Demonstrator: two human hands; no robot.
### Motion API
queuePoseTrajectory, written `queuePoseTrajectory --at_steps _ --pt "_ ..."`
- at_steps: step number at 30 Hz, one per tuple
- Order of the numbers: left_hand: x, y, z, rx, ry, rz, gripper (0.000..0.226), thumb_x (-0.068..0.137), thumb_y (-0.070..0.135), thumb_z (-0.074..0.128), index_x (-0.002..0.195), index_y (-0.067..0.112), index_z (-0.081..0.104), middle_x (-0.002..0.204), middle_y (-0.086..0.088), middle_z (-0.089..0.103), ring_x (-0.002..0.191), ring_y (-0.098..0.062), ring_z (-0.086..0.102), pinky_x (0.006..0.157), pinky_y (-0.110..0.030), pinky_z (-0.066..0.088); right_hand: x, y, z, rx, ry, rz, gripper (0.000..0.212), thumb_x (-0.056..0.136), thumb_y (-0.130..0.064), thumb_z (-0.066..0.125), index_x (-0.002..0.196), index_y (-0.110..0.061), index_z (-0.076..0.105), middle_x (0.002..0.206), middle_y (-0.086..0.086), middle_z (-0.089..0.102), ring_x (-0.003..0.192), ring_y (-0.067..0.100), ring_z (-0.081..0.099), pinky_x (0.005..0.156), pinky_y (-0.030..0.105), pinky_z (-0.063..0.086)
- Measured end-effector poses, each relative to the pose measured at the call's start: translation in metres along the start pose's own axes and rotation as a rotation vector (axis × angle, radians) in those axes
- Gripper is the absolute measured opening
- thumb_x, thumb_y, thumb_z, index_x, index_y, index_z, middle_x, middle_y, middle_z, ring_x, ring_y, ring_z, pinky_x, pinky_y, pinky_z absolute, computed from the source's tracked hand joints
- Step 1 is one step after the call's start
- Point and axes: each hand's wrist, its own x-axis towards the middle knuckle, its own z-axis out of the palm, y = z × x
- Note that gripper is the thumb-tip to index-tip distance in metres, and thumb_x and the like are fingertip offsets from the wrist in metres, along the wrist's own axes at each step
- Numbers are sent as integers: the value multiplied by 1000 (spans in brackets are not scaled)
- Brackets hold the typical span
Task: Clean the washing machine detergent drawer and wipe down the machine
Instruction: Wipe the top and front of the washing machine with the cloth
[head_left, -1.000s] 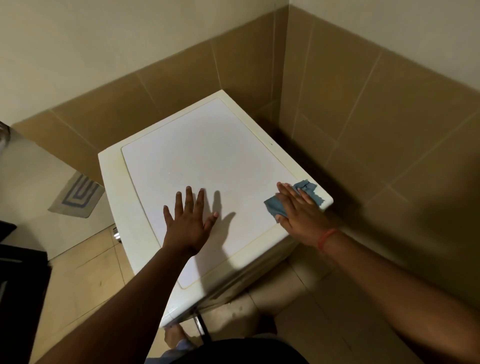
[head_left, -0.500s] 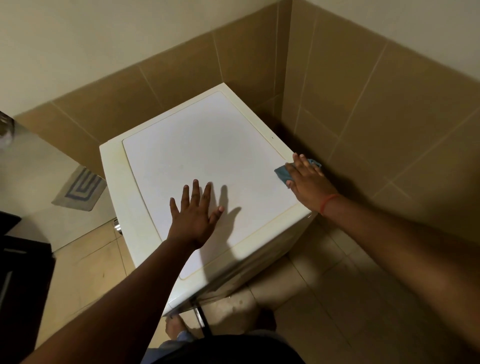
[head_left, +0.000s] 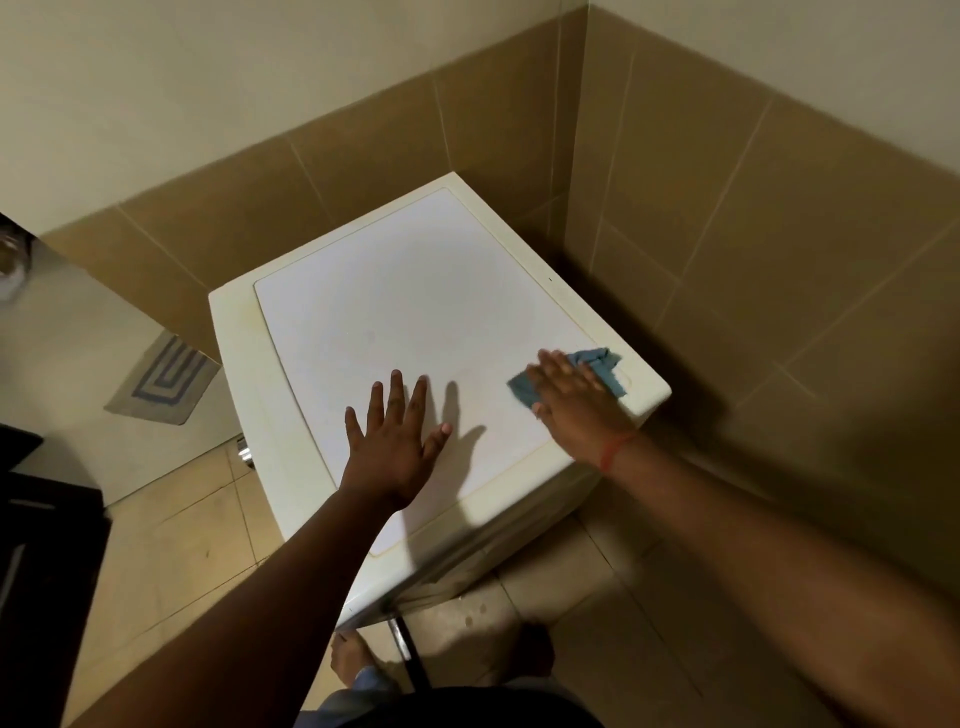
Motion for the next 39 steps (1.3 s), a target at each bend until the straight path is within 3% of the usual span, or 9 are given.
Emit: queuePoseTrajectory --at_steps 2,6,11,16,20,24,29,33,39 --pt "-2 -7 0 -2 4 -9 70 96 65 12 154 34 -12 162 -1 -19 149 -25 -18 118 -58 -5 -13 12 -3 -12 -43 -107 53 104 -33 32 154 -19 22 163 1 12 150 17 9 121 38 7" --pt "-7 -25 -1 27 -4 -52 70 97 64 13 154 32 -11 162 -2 -19 149 -26 -17 118 -57 -5 -25 13 -1 -3 80 196 57 99 -39 23 150 -15 34 158 7 28 147 22 23 119 43 17" --pt "-11 -43 0 18 -5 -79 71 96 65 13 155 31 -10 162 -2 -18 150 -26 -16 118 -58 -3 -54 -40 17 -50 -6 -129 58 98 -41 22 149 -21 36 157 1 31 146 18 25 119 41 20" --pt "-15 -54 2 8 -7 -114 71 96 66 10 154 32 -11 162 -1 -20 149 -25 -18 118 -58 -5 -49 -68 23 2 92 162 58 97 -40 25 147 -17 40 155 4 35 146 22 26 119 47 19" --pt "-18 -61 2 -28 -3 -149 71 96 67 10 154 32 -11 162 -1 -21 149 -26 -18 118 -58 -5 -68 -108 36 -50 28 -167 54 99 -40 31 149 -19 37 158 1 30 147 19 22 119 44 16" --pt "-22 -66 0 -46 8 -157 71 96 67 10 154 32 -10 161 0 -22 148 -25 -19 118 -56 -6 -62 -114 33 -48 74 37 54 99 -40 30 149 -20 35 158 2 30 147 20 21 120 48 13" --pt "-34 -77 0 -83 3 -191 72 95 67 9 155 32 -11 162 -1 -21 148 -26 -19 118 -57 -6 -78 -154 43 -68 -25 -226 57 101 -43 28 153 -21 26 161 3 21 149 21 14 120 49 12" --pt "-46 -95 -1 -90 30 -241 72 95 67 8 155 31 -11 162 -1 -21 148 -25 -20 118 -57 -7 -80 -166 41 -48 26 -57 56 99 -40 31 151 -21 30 160 3 25 149 23 16 119 53 11" --pt "-65 -130 -2 -179 47 -384 71 96 64 10 154 30 -12 162 -4 -19 148 -26 -20 117 -59 -4 -98 -248 61 10 -86 -410 63 96 -37 45 153 -21 24 162 4 18 150 23 8 120 50 4"
